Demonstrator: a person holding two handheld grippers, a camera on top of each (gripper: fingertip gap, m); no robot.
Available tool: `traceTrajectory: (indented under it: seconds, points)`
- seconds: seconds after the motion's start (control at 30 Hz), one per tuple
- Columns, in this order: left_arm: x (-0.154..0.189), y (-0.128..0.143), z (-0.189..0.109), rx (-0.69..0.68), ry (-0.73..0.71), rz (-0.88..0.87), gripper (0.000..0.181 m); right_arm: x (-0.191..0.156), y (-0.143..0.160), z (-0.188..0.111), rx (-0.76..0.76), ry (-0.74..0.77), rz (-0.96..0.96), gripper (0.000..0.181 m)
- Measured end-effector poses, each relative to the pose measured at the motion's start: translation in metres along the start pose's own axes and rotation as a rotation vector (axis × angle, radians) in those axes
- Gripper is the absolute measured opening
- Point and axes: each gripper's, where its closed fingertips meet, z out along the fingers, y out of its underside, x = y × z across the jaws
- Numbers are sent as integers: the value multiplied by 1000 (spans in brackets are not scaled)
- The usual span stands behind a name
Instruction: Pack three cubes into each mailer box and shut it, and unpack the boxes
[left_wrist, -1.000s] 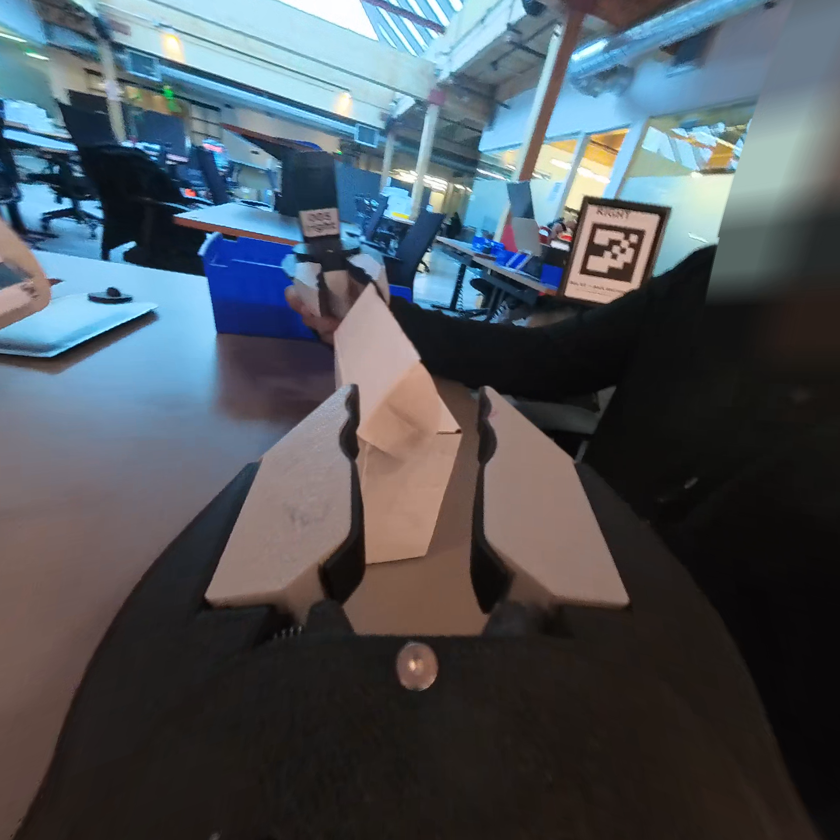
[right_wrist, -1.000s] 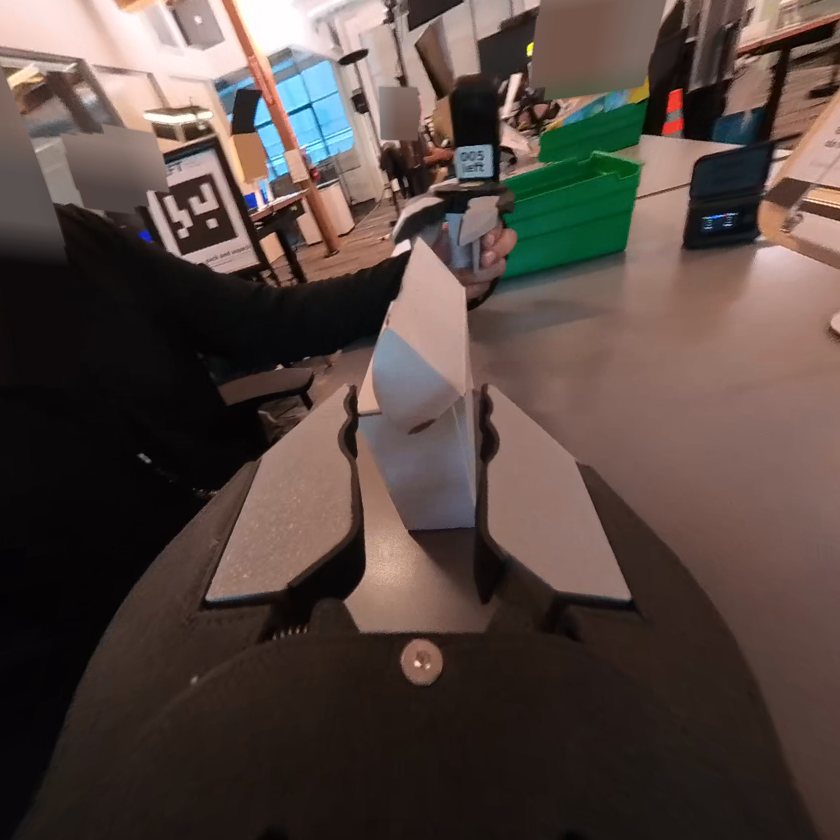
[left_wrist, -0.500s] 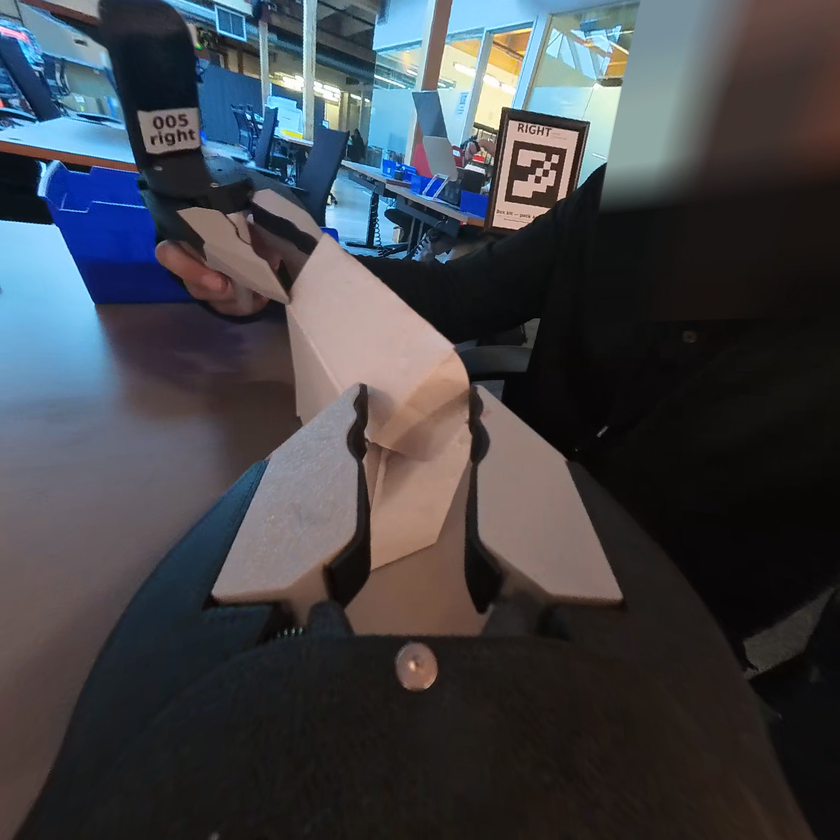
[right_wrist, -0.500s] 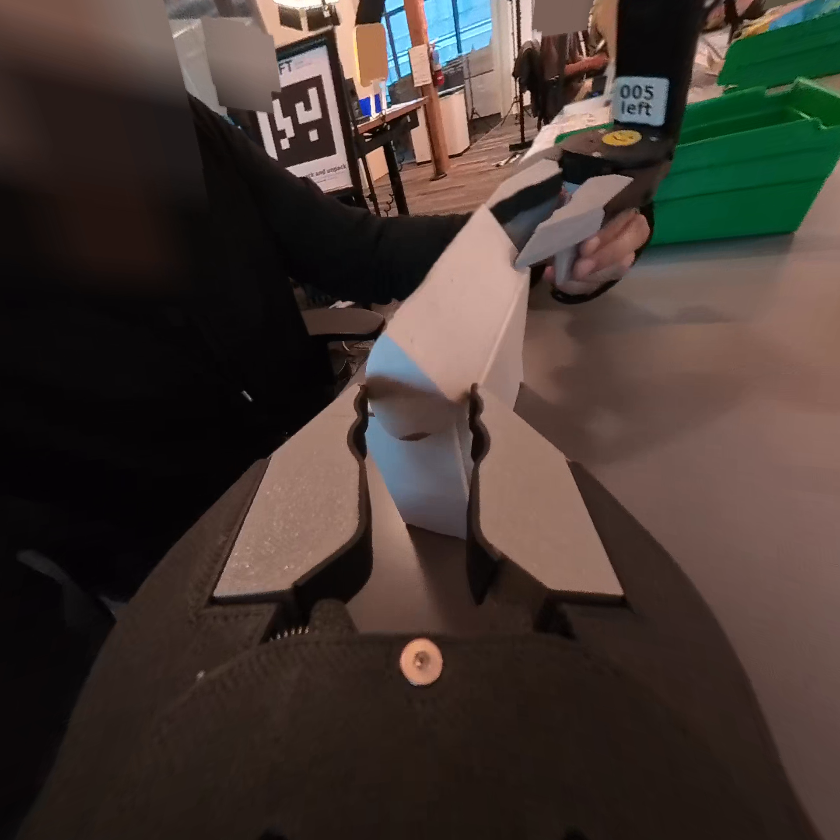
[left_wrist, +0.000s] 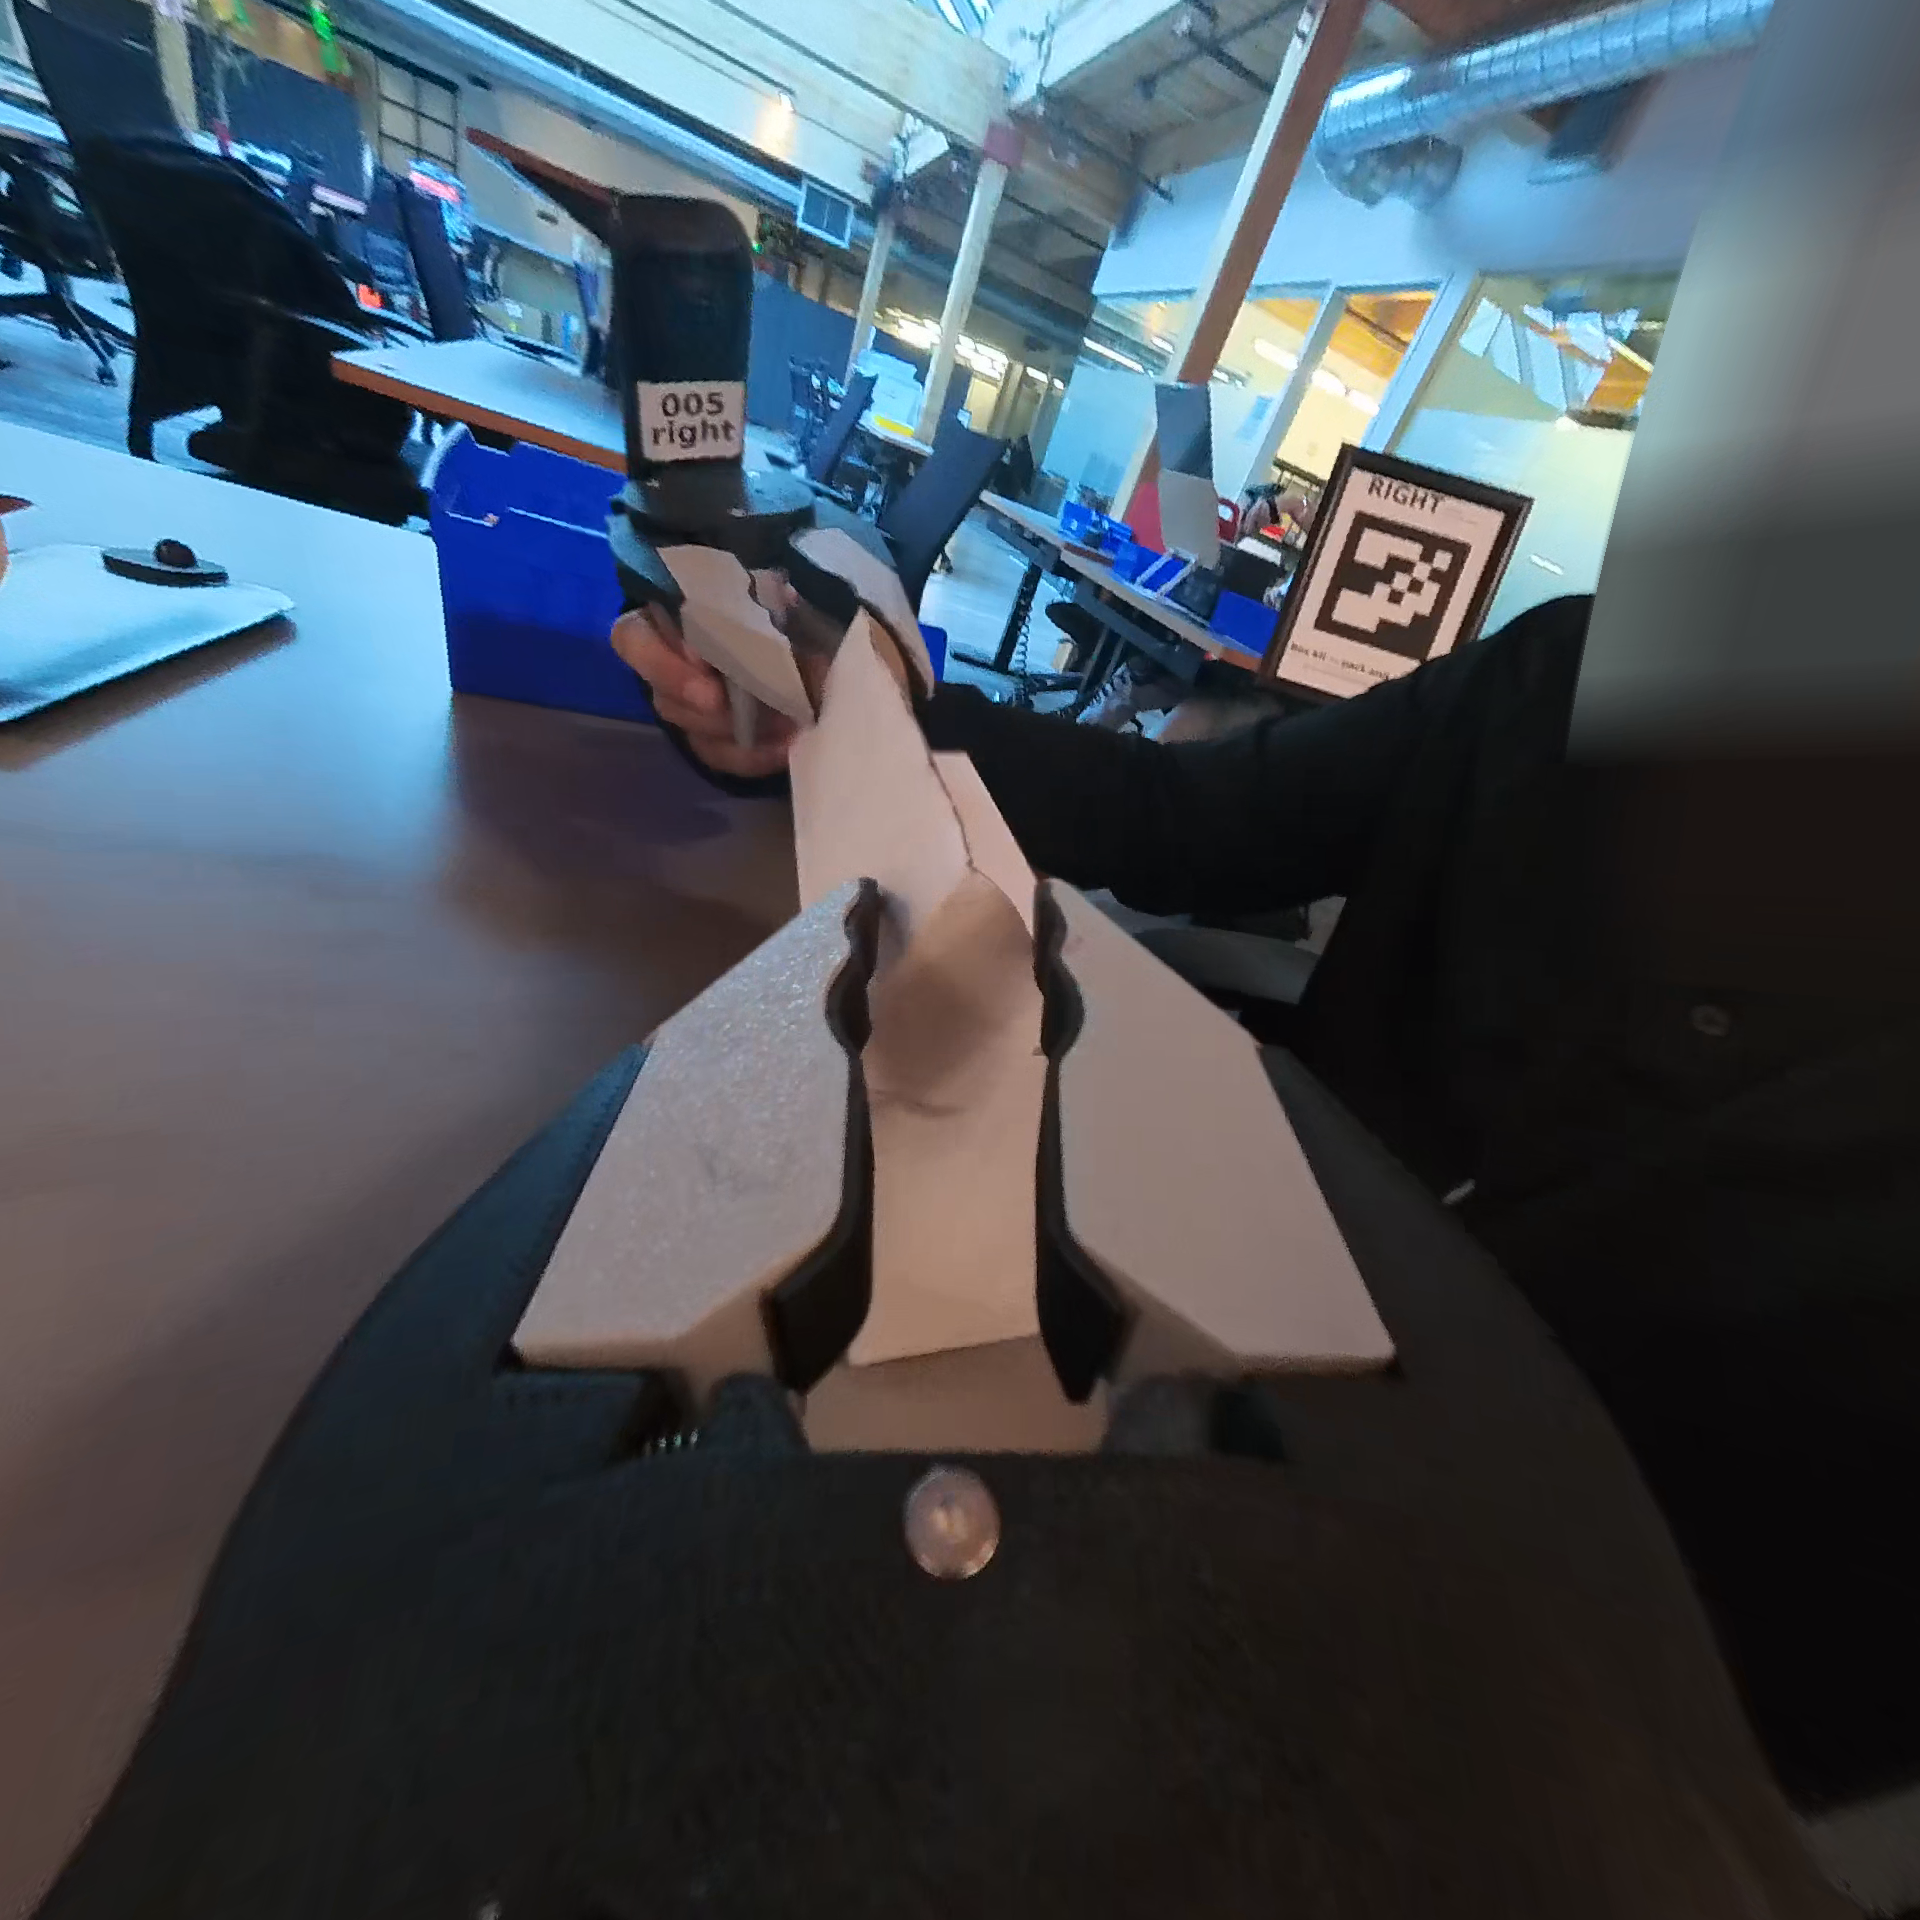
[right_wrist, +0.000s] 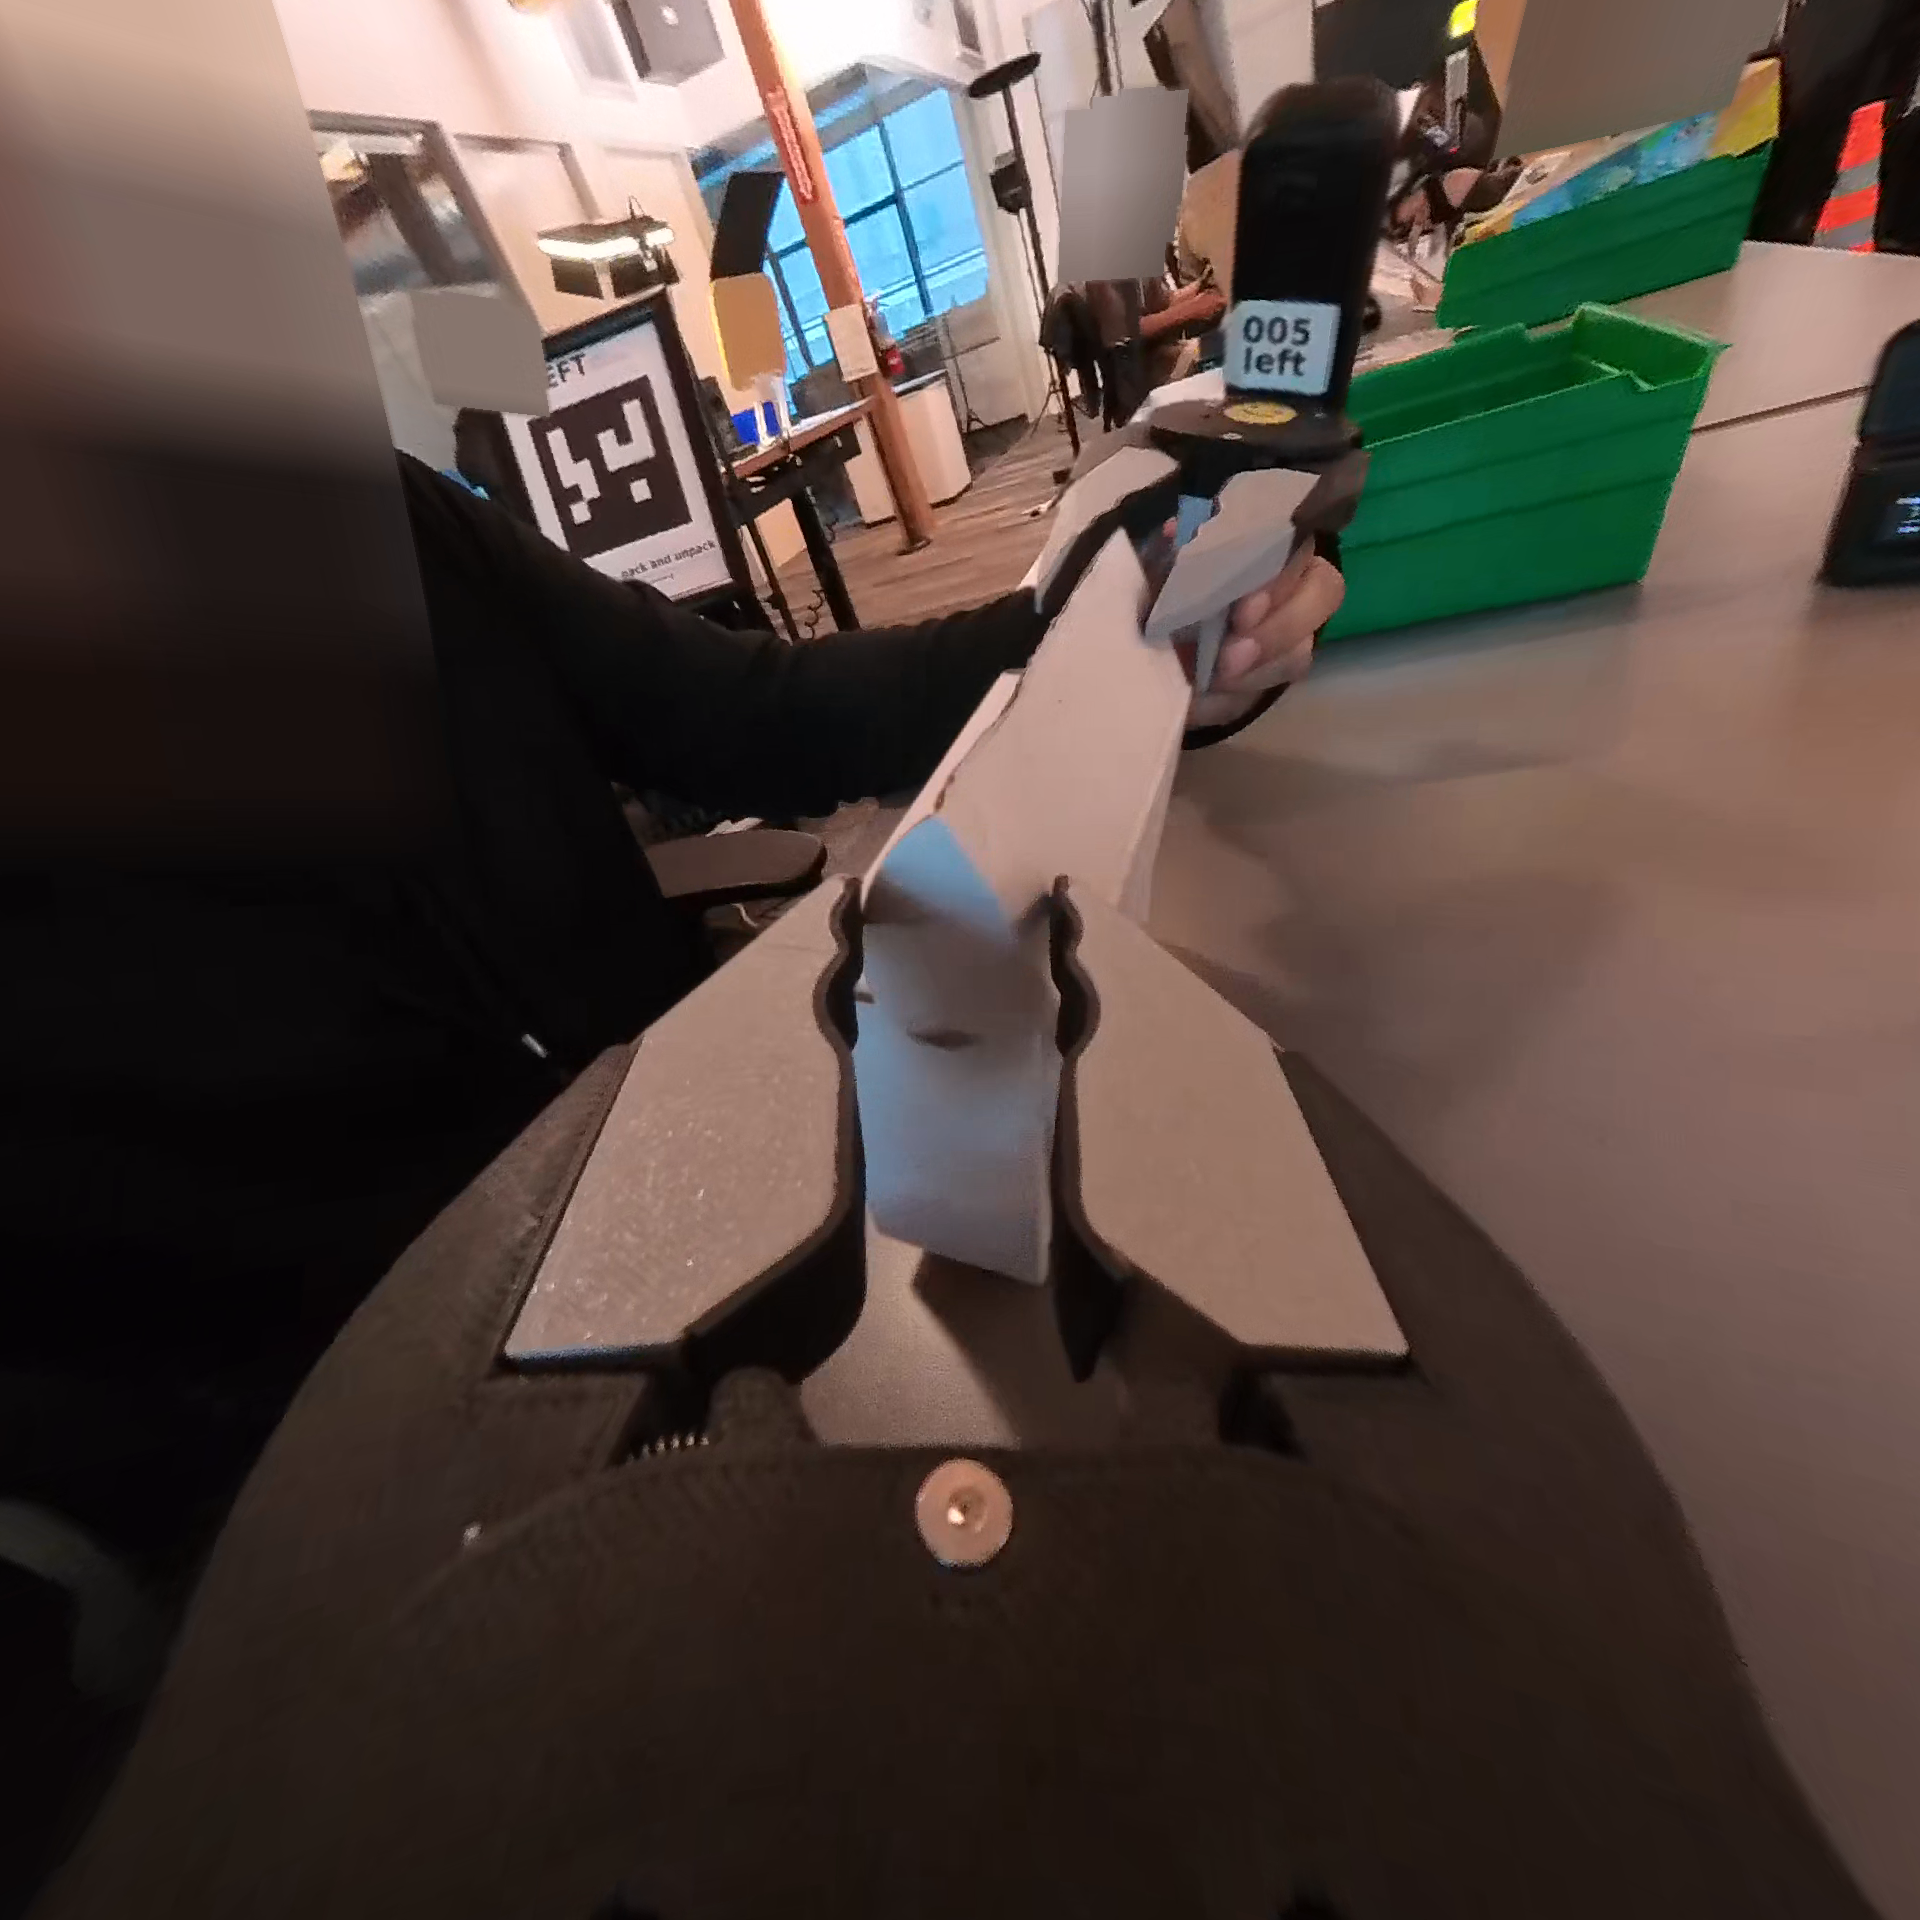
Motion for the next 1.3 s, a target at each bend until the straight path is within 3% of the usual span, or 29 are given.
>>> traceTrajectory:
  seconds: [0.23,0.37,0.63,0.9,0.97,1.07,1.17,1.2,1.27,1.3]
  points:
    - [22,10,-5,-42,105,31,32,-14,8,7,-44,-61,2,38]
    - [32,17,-6,-60,188,-37,59,-18,10,7,-53,-71,-1,40]
    - [45,30,-5,-146,217,47,53,-23,10,16,-76,-53,-46,41]
    - [38,27,2,-158,93,24,104,-24,18,12,-150,30,-13,89]
    - [32,36,6,-213,10,51,110,-18,24,13,-192,104,-19,92]
    - [24,49,14,-280,-90,103,109,-11,32,22,-270,196,-105,85]
    - [26,66,27,-360,-81,113,109,-7,44,31,-356,242,-175,84]
    - [24,76,29,-414,-79,136,104,-6,50,33,-390,249,-191,84]
    - [20,83,31,-466,-95,196,76,-6,62,33,-467,246,-220,76]
    - [20,83,32,-469,-87,211,73,-7,64,33,-488,235,-233,69]
